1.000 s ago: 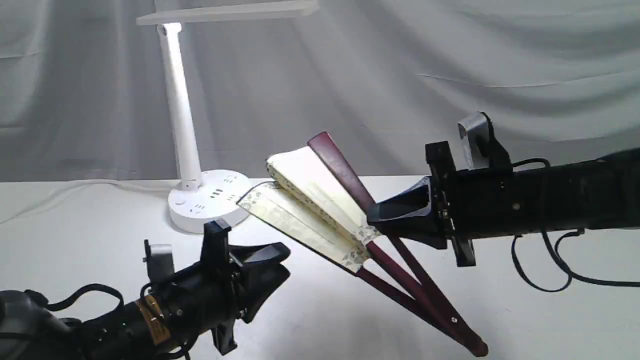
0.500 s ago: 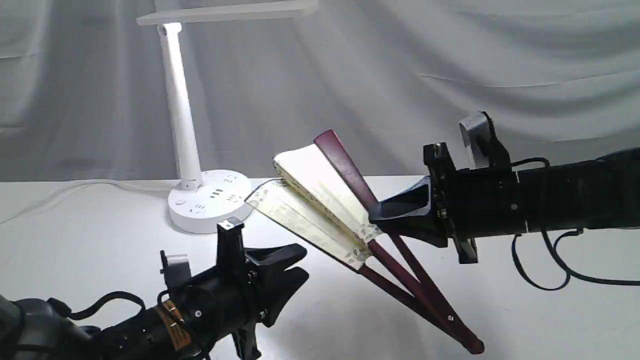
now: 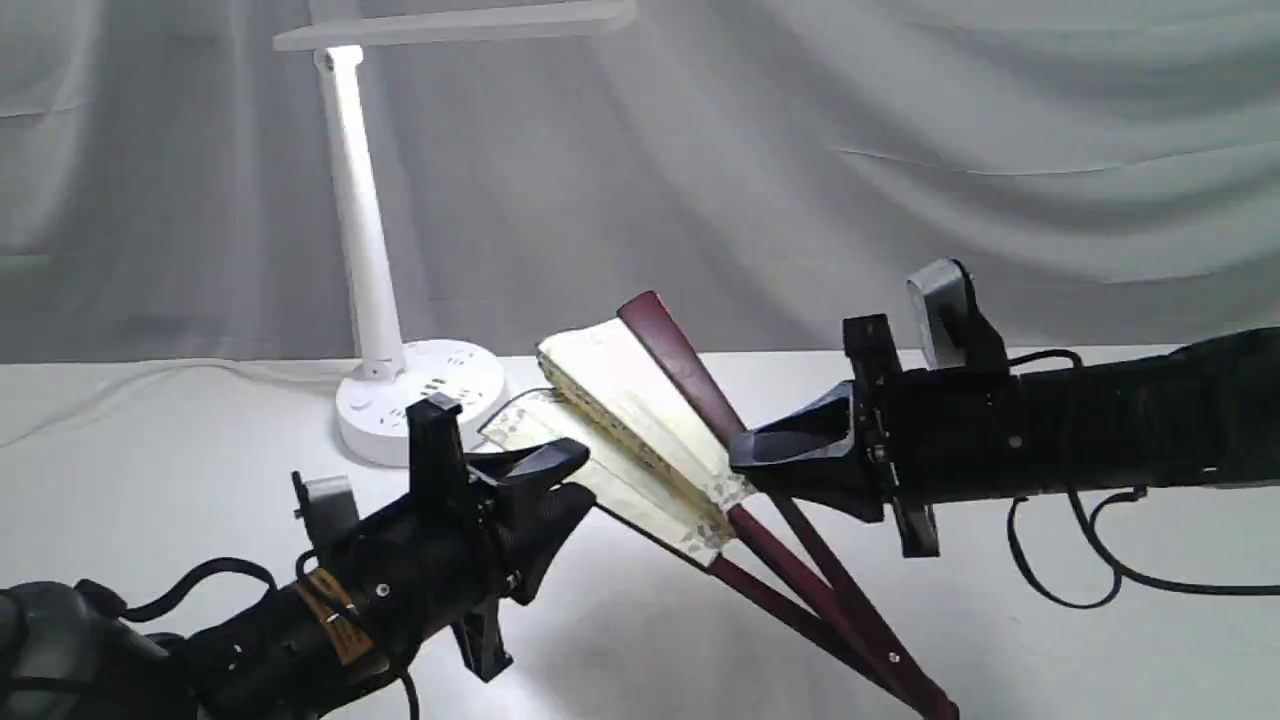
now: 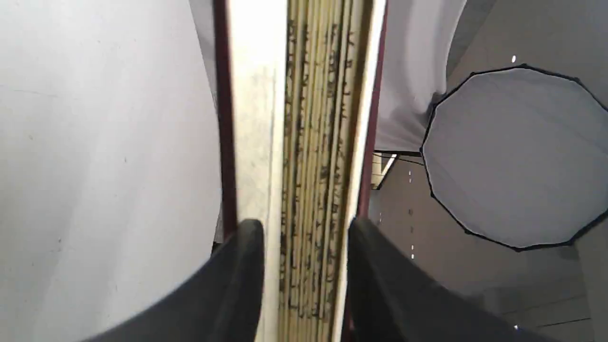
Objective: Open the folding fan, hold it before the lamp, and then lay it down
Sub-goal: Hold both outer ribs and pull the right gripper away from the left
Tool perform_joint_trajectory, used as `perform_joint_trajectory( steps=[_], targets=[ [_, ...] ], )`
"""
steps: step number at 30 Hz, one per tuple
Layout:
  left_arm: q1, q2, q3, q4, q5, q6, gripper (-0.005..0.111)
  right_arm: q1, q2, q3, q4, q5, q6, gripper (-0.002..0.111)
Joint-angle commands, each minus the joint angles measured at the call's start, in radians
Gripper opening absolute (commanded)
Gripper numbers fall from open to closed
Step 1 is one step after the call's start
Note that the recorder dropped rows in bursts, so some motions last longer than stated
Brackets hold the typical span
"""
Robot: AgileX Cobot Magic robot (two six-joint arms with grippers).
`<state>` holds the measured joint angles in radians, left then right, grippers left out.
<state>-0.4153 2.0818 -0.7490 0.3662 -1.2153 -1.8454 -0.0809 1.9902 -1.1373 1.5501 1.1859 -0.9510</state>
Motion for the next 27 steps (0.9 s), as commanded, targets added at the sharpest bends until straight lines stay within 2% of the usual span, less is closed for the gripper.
perform_joint_trajectory(
  steps=[1, 7, 15, 27],
  targets=[
    [-0.006, 0.012, -0.001, -0.009, -0.006, -0.002, 0.031, 0.002, -0.006, 0.002, 0.073, 0.035, -0.028, 0.000],
    [-0.006, 0.023, -0.001, -0.022, -0.006, -0.014, 0.031, 0.002, -0.006, 0.002, 0.067, 0.035, -0.028, 0.000],
    [-0.006, 0.025, -0.001, -0.147, -0.006, 0.000, 0.031, 0.012, -0.006, 0.002, 0.065, 0.035, -0.028, 0.000],
    [-0.006, 0.025, -0.024, -0.097, -0.006, 0.000, 0.031, 0.070, -0.006, 0.002, 0.067, 0.035, -0.031, 0.000]
  ],
)
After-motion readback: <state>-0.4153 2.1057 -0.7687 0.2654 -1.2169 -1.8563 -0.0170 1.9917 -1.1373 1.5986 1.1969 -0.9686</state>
